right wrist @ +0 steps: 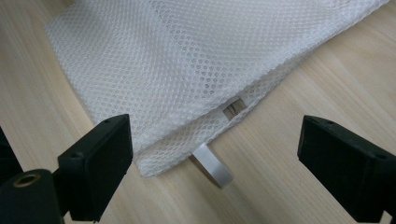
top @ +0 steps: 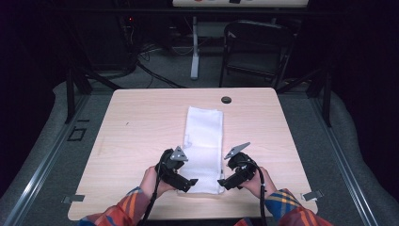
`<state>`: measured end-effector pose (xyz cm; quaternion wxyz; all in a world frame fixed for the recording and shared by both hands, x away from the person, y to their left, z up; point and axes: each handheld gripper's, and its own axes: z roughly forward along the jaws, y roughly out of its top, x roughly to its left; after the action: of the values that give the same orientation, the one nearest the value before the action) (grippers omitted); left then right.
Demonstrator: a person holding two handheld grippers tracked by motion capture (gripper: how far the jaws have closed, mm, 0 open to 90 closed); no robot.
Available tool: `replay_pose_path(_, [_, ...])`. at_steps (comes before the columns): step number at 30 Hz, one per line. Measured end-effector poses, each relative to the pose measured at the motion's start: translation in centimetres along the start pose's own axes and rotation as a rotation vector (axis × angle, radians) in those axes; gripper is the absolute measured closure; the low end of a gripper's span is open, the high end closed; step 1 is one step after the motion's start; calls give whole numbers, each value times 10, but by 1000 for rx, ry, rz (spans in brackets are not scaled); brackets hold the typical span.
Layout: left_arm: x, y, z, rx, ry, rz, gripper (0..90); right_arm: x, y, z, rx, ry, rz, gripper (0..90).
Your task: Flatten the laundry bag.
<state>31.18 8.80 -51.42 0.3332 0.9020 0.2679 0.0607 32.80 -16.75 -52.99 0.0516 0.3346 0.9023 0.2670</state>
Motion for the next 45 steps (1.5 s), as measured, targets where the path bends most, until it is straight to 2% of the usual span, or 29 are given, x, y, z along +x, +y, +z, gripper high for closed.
replay_pose_path(2, [-4, -1, 2, 5, -4, 20, 60, 0, 0, 0, 4, 5, 3, 106])
replay_pose_path(6, [-10, -2, 10, 32, -49, 56, 110, 0, -1, 0, 7, 14, 10, 117])
replay_pose_path(10, [-18, -1, 20, 71, -71, 113, 154, -1, -1, 1, 15, 13, 18, 122])
replay_pose_path(13, [-22, -1, 26, 65, -100, 120, 169, -1, -1, 2, 23, 11, 21, 130])
replay_pose_path(14, [-24, -1, 29, 71, -86, 136, 179, -1, -1, 2, 26, 12, 22, 131])
replay_pose_path(16, [-26, -2, 33, 78, -90, 143, 197, -1, -1, 4, 15, 12, 27, 134])
replay_pose_path(20, [-29, -3, 43, 107, -91, 164, 249, 0, 0, 4, 34, 8, 18, 145])
replay_pose_path(23, [-30, -4, 51, 138, -87, 181, 346, 0, 0, 5, 40, 0, 13, 158])
replay_pose_path(26, [-29, -5, 56, 160, -74, 188, 435, 1, -1, 7, 55, -11, 3, 169])
replay_pose_path(29, [-26, -6, 56, 133, -63, 164, 542, 2, -1, 9, 63, -4, -1, 181])
replay_pose_path(31, [-23, -7, 55, 126, -81, 143, 638, 2, 0, 9, 69, -11, -9, 190])
replay_pose_path(36, [-17, -8, 56, 113, -73, 129, 755, 3, 0, 8, 70, -33, -21, 217])
replay_pose_path(39, [-13, -9, 56, 98, -77, 107, 828, 5, 0, 10, 59, -39, -19, 338])
replay_pose_path(40, [-13, -9, 56, 93, -74, 103, 837, 6, 0, 10, 58, -41, -20, 419])
replay_pose_path(41, [-13, -9, 55, 92, -73, 103, 841, 6, 1, 11, 67, -38, -40, 491])
replay_pose_path(42, [-12, -9, 55, 89, -76, 98, 846, 9, 1, 14, 69, -22, -62, 601])
replay_pose_path(43, [-12, -10, 55, 87, -77, 95, 846, 9, 1, 14, 69, -22, -62, 601])
replay_pose_path(45, [-11, -10, 54, 83, -77, 88, 849, 14, 1, 19, 85, -20, -87, 703])
